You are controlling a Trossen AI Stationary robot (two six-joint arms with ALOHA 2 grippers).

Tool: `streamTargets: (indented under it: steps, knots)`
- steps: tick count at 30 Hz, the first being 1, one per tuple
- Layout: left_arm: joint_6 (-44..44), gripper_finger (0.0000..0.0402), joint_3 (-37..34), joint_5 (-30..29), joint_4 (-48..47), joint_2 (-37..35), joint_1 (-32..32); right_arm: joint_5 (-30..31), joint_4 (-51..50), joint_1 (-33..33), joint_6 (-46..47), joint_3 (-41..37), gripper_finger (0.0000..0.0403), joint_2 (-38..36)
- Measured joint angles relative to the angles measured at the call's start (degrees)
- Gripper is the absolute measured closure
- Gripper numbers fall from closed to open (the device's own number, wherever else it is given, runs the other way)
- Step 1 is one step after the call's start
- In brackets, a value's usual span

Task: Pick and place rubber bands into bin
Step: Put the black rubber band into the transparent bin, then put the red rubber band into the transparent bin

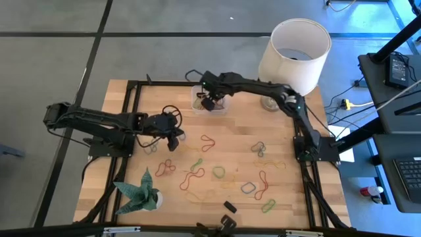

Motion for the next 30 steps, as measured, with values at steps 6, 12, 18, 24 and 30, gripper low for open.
streamTargets:
  steps: [6, 12, 18, 24, 30]
  knots:
    - [-1.8, 0.04, 0.0, -1.1, 0.1, 0.0, -1.2, 0.1, -1.1, -1.3, 0.2, -0.1, 0.0367, 4.3]
    - [-2.9, 0.04, 0.0, -1.3, -0.8, 0.0, -2.0, 0.2, -2.0, -1.8, 1.8, -0.1, 0.0302, 4.3]
    - [-2.6, 0.04, 0.0, -1.3, -0.9, 0.0, -2.3, 0.2, -4.1, -1.8, 4.7, -0.1, 0.0254, 3.7]
    - [0.2, 0.04, 0.0, 0.6, -0.9, 0.0, -2.3, 0.4, -5.9, -1.7, 7.8, -0.1, 0.0235, 2.0]
    - [4.7, 0.04, 0.0, 4.3, -1.0, 0.0, -2.4, 3.3, -7.1, 1.6, 8.1, -0.1, 0.0253, -4.3]
